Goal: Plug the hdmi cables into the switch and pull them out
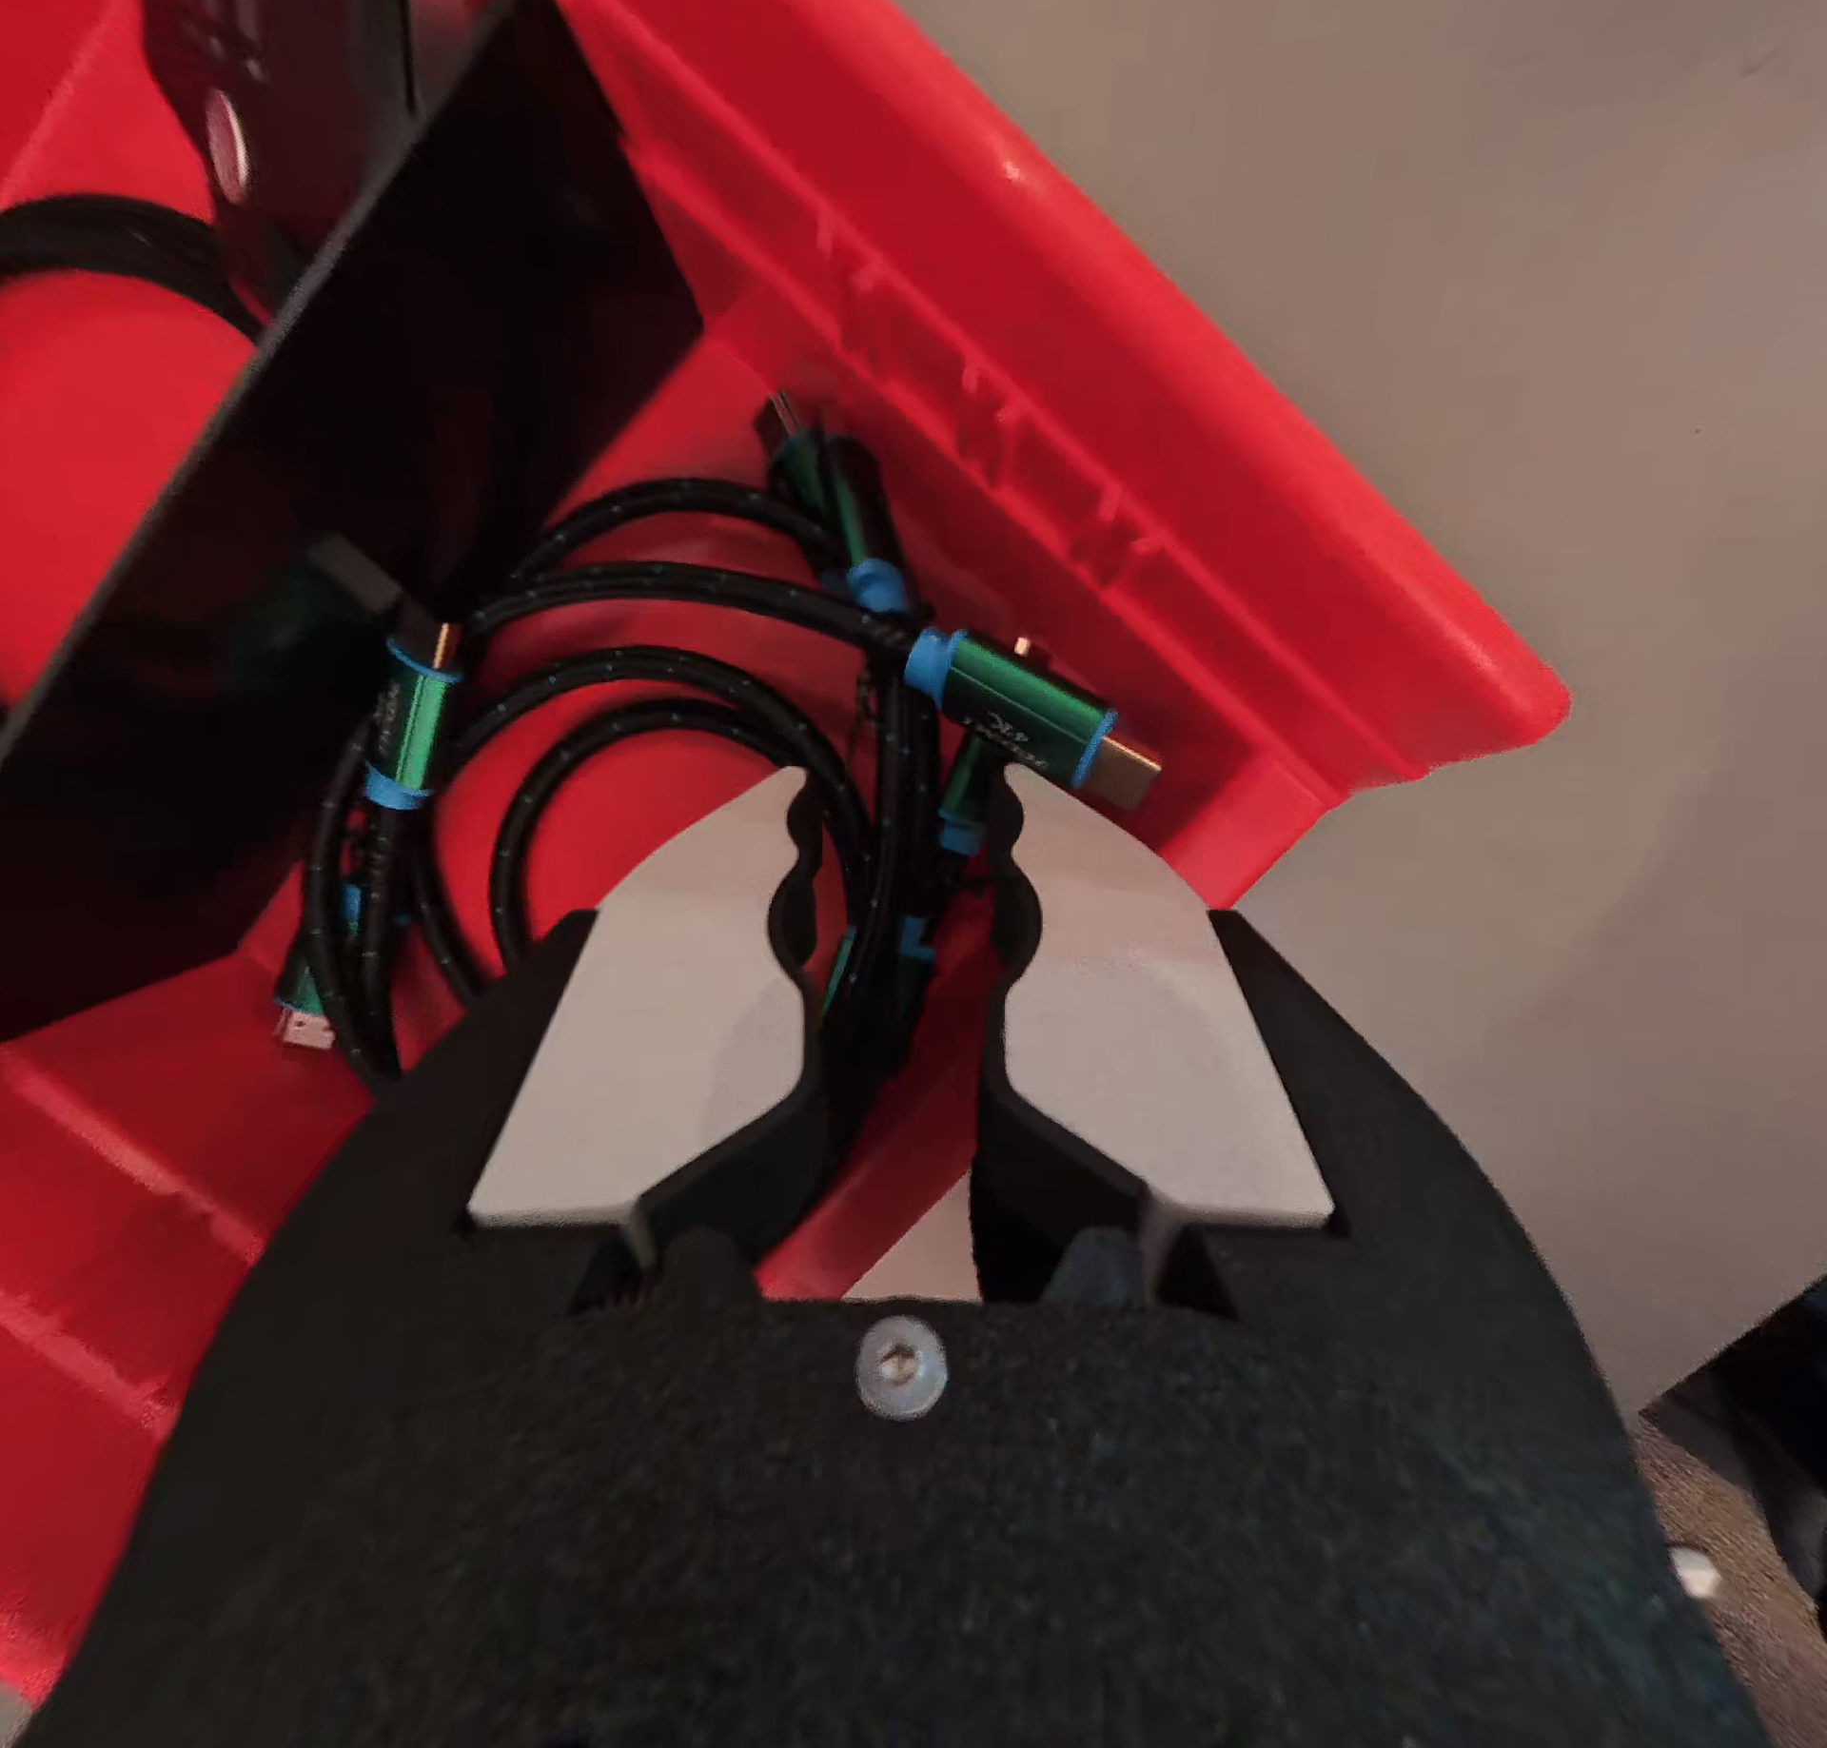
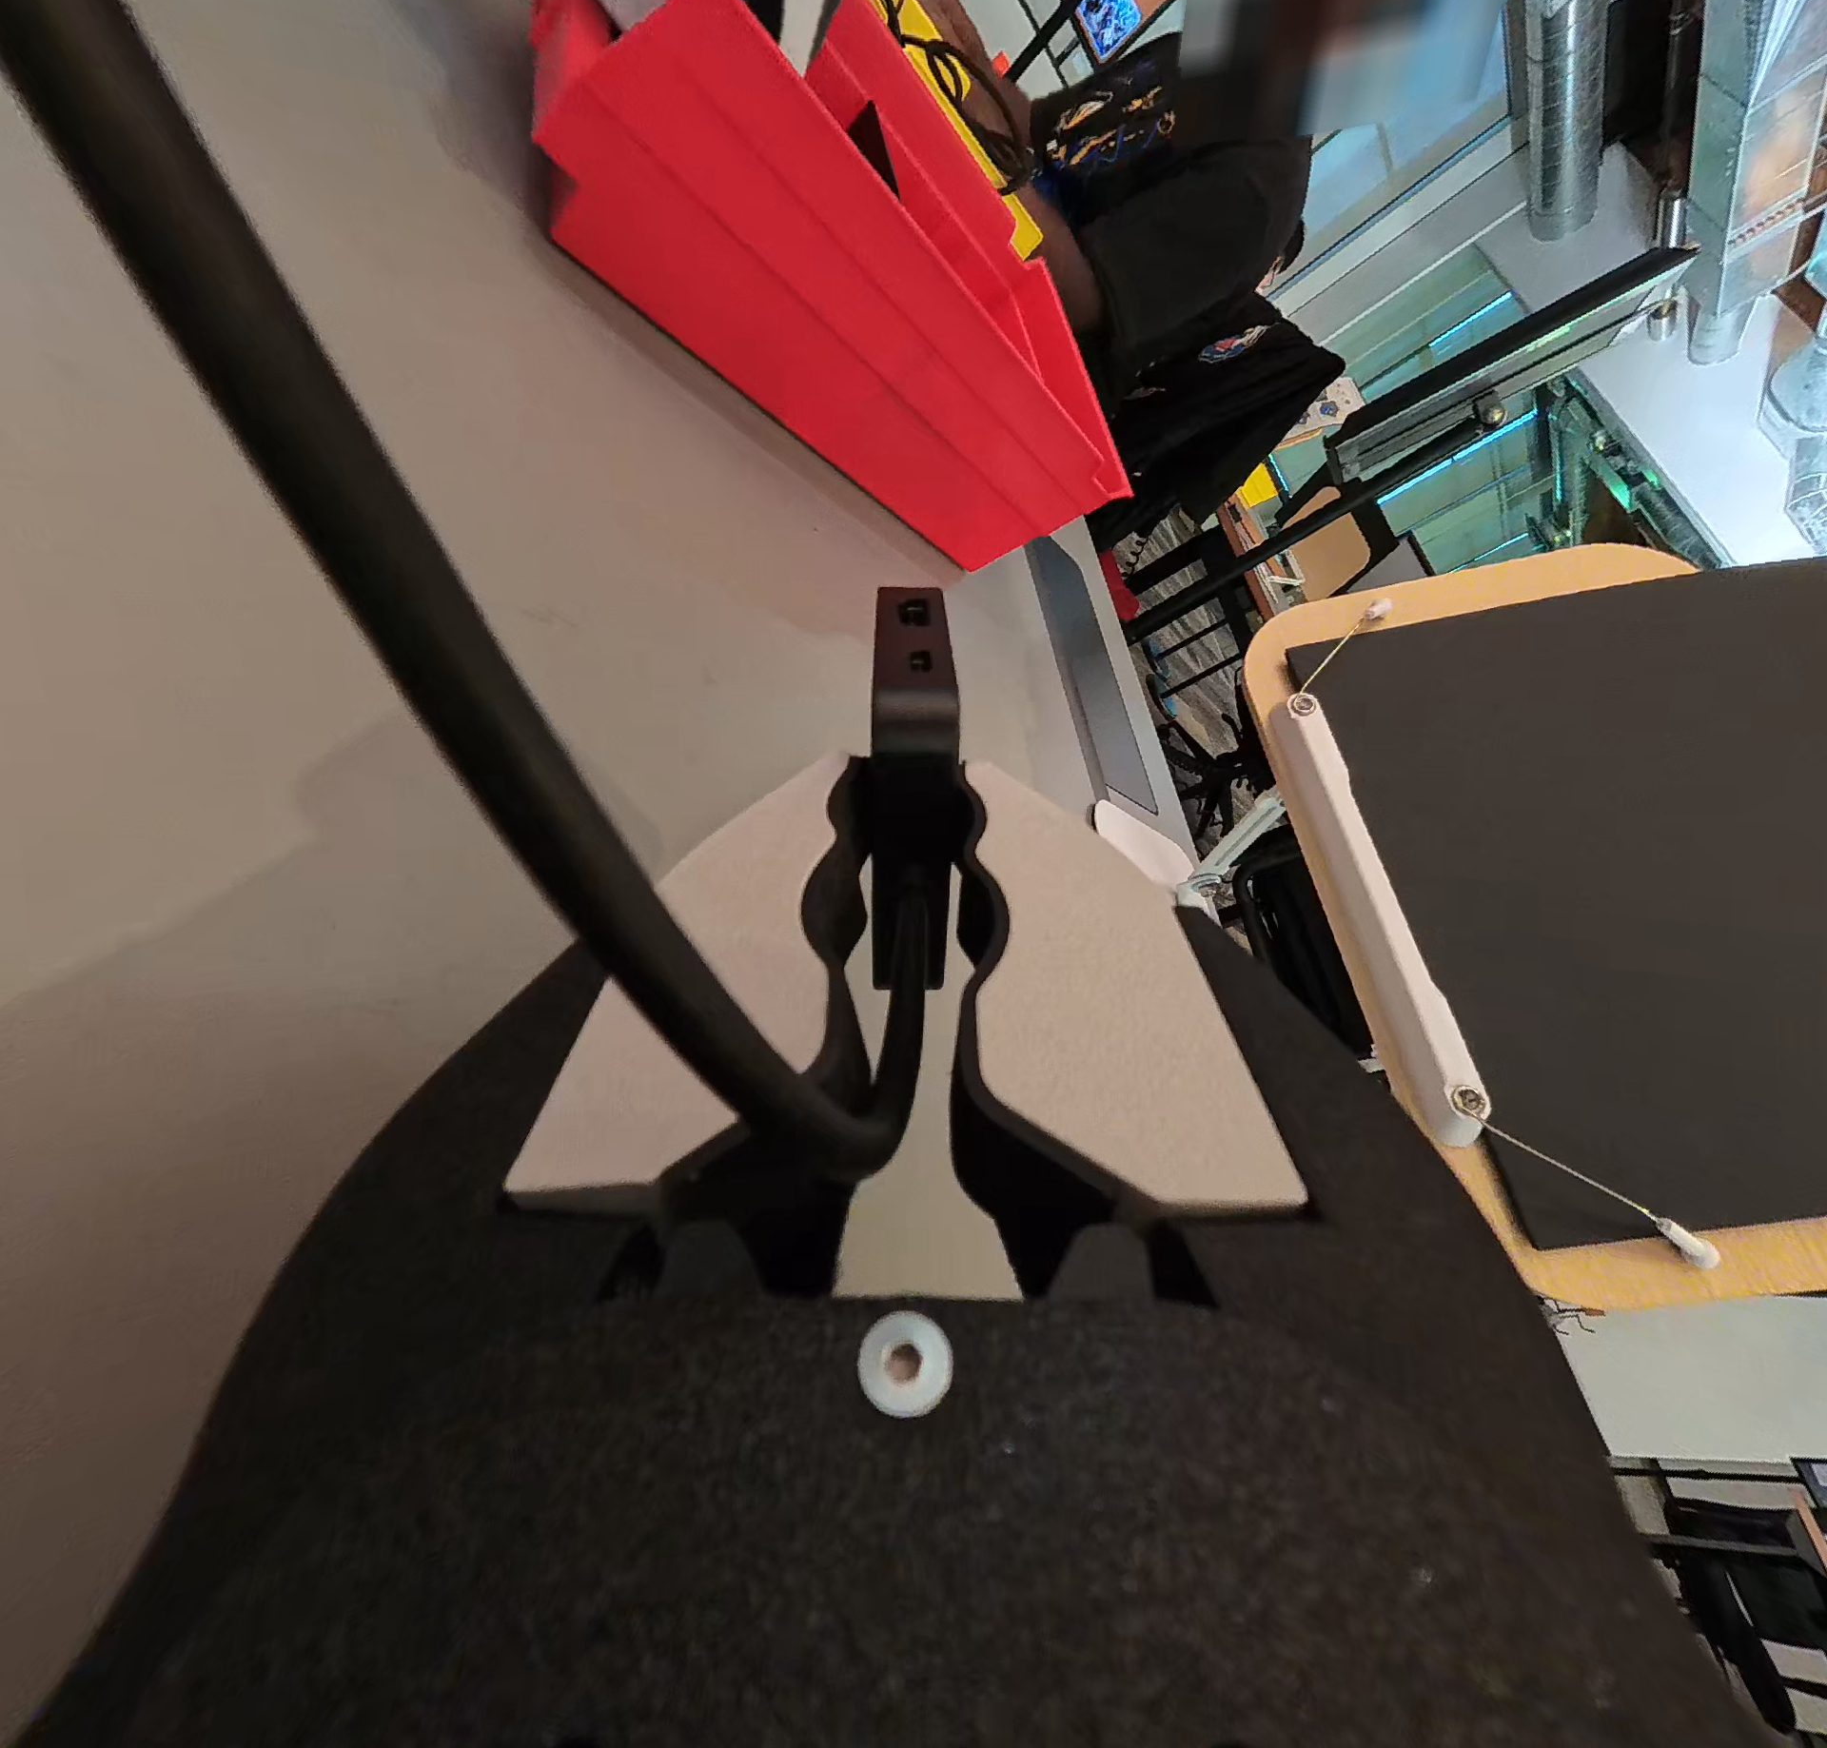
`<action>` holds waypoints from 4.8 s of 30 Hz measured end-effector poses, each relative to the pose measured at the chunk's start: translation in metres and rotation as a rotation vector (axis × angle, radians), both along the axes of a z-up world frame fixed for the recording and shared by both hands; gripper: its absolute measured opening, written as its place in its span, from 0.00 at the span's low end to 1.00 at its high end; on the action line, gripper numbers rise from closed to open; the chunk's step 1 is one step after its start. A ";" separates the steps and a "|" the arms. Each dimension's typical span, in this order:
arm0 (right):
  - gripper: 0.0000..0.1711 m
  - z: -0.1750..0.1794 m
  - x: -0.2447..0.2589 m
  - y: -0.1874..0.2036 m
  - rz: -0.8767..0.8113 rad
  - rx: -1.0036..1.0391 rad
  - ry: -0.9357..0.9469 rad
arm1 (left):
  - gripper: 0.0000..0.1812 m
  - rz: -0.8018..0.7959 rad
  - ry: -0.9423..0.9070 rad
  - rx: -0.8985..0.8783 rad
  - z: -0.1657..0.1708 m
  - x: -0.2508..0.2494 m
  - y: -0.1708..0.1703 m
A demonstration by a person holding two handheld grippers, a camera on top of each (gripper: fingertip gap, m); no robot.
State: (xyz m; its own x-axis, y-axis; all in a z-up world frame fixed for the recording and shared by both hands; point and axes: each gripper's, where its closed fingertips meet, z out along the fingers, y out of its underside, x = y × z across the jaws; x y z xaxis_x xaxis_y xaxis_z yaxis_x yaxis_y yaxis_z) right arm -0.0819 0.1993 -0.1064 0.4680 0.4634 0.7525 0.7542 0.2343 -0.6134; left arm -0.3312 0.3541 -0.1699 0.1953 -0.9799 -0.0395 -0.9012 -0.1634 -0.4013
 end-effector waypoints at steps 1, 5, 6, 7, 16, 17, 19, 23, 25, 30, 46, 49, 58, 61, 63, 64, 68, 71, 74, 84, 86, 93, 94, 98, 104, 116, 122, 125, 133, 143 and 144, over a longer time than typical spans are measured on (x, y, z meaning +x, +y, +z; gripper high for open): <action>0.08 0.000 0.000 0.000 -0.001 0.000 0.000 | 0.16 0.008 0.000 -0.010 0.001 0.000 0.000; 0.08 0.000 0.001 0.000 0.000 -0.001 0.003 | 0.04 0.038 -0.048 0.007 0.017 -0.002 0.006; 0.08 0.001 0.001 0.000 0.000 -0.002 0.002 | 0.04 0.037 -0.058 0.011 0.021 -0.003 0.005; 0.09 0.001 0.001 0.000 0.000 -0.001 0.002 | 0.04 0.038 -0.073 0.019 0.025 -0.003 0.005; 0.08 0.004 0.003 -0.001 -0.006 0.007 0.007 | 0.04 0.037 -0.409 0.043 0.133 -0.006 -0.021; 0.09 0.006 0.004 -0.002 -0.008 0.010 0.011 | 0.04 0.022 -0.447 0.054 0.149 -0.005 -0.029; 0.08 0.009 0.004 -0.003 -0.009 0.017 0.017 | 0.04 -0.002 -0.508 0.092 0.177 -0.003 -0.044; 0.09 0.013 0.002 -0.006 -0.003 0.029 0.021 | 0.04 -0.043 -0.577 0.136 0.207 0.005 -0.070; 0.09 0.014 0.000 -0.007 -0.001 0.038 0.011 | 0.04 -0.099 -0.655 0.071 0.219 0.018 -0.094; 0.09 0.019 0.000 -0.010 -0.005 0.064 -0.005 | 0.03 -0.175 -0.811 -0.169 0.209 0.064 -0.161; 0.08 0.021 0.013 -0.007 -0.044 0.088 0.006 | 0.04 -0.221 -0.321 0.198 -0.019 0.106 -0.234; 0.08 0.019 0.013 -0.006 -0.046 0.082 0.002 | 0.10 -0.217 -0.330 0.171 -0.021 0.097 -0.241; 0.09 0.018 0.012 -0.006 -0.043 0.076 -0.003 | 0.20 -0.137 -0.349 0.227 0.027 0.100 -0.233; 0.09 0.016 0.011 -0.006 -0.043 0.076 -0.019 | 0.18 -0.112 -0.285 0.228 0.019 0.129 -0.241; 0.08 0.016 0.010 -0.007 -0.042 0.081 -0.023 | 0.17 -0.096 -0.234 0.225 0.008 0.145 -0.245; 0.08 0.016 0.010 -0.007 -0.042 0.084 -0.024 | 0.17 -0.086 -0.201 0.220 0.001 0.149 -0.246; 0.08 0.018 0.011 -0.007 -0.044 0.092 -0.019 | 0.16 -0.025 -0.111 0.165 -0.022 0.149 -0.235; 0.08 0.018 0.011 -0.008 -0.042 0.093 -0.017 | 0.16 -0.004 -0.115 0.088 -0.029 0.147 -0.235; 0.08 0.017 0.010 -0.007 -0.039 0.090 -0.021 | 0.16 0.000 -0.126 0.066 -0.030 0.146 -0.235; 0.08 0.016 0.013 -0.006 -0.046 0.081 -0.009 | 0.09 -0.022 -0.192 0.088 -0.031 0.142 -0.231; 0.08 0.015 0.012 -0.006 -0.046 0.080 -0.015 | 0.09 -0.049 -0.214 0.077 -0.030 0.143 -0.233; 0.08 0.015 0.012 -0.006 -0.049 0.092 -0.031 | 0.08 -0.144 -0.319 0.140 -0.017 0.146 -0.238; 0.08 0.016 0.013 -0.006 -0.051 0.096 -0.035 | 0.08 -0.173 -0.350 0.176 -0.010 0.147 -0.239; 0.08 0.015 0.012 -0.006 -0.051 0.101 -0.056 | 0.07 -0.257 -0.430 0.328 0.016 0.149 -0.238; 0.08 0.012 0.009 -0.007 -0.049 0.103 -0.084 | 0.06 -0.314 -0.359 0.638 0.044 0.149 -0.214; 0.08 0.011 0.010 -0.007 -0.052 0.102 -0.089 | 0.06 -0.338 -0.199 0.541 0.003 0.160 -0.189; 0.08 0.010 0.008 -0.008 -0.047 0.101 -0.103 | 0.06 -0.228 -0.387 0.215 0.002 0.171 -0.194; 0.08 0.010 0.009 -0.007 -0.050 0.099 -0.099 | 0.11 -0.214 -0.520 0.000 0.010 0.175 -0.207; 0.08 0.010 0.010 -0.006 -0.049 0.092 -0.085 | 0.19 -0.117 -0.549 -0.321 0.018 0.149 -0.204; 0.08 0.008 0.010 -0.006 -0.045 0.083 -0.086 | 0.23 -0.089 -0.251 -0.369 -0.020 0.154 -0.212; 0.08 0.008 0.010 -0.006 -0.045 0.084 -0.087 | 0.23 -0.099 -0.226 -0.367 -0.023 0.155 -0.215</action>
